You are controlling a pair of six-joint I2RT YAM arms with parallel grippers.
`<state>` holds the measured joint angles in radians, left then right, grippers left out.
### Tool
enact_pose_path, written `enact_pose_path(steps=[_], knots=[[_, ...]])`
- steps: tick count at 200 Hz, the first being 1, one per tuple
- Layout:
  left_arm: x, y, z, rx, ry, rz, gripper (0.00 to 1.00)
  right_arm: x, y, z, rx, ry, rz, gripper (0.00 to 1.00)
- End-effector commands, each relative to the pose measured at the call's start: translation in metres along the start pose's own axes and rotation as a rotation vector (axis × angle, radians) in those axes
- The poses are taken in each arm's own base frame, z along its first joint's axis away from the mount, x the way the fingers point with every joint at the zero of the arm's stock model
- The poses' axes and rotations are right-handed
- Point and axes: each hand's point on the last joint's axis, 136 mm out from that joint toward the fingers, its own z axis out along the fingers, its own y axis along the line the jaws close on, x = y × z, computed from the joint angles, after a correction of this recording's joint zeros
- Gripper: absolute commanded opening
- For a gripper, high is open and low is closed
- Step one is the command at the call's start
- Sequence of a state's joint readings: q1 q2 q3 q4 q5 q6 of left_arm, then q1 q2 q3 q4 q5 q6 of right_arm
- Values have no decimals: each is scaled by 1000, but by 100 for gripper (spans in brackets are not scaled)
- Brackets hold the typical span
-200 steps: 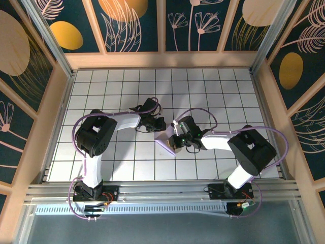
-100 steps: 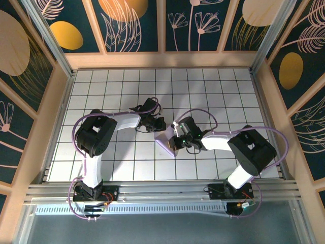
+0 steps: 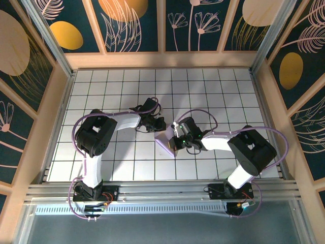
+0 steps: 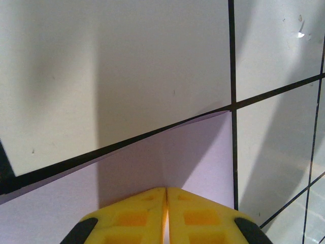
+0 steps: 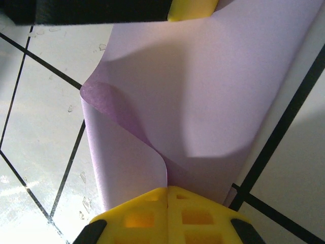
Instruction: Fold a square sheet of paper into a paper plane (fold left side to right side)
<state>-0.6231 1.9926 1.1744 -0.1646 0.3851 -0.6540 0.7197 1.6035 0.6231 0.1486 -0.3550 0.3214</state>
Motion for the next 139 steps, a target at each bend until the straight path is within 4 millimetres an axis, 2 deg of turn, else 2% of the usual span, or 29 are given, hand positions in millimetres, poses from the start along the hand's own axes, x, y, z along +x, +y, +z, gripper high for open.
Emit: enact_pose_path(steps=[1, 139], knots=[[25, 27, 15, -92, 76, -14, 11, -12, 2, -5, 21, -31, -10, 0], [25, 28, 15, -91, 77, -17, 11, -12, 0, 0, 22, -26, -7, 0]])
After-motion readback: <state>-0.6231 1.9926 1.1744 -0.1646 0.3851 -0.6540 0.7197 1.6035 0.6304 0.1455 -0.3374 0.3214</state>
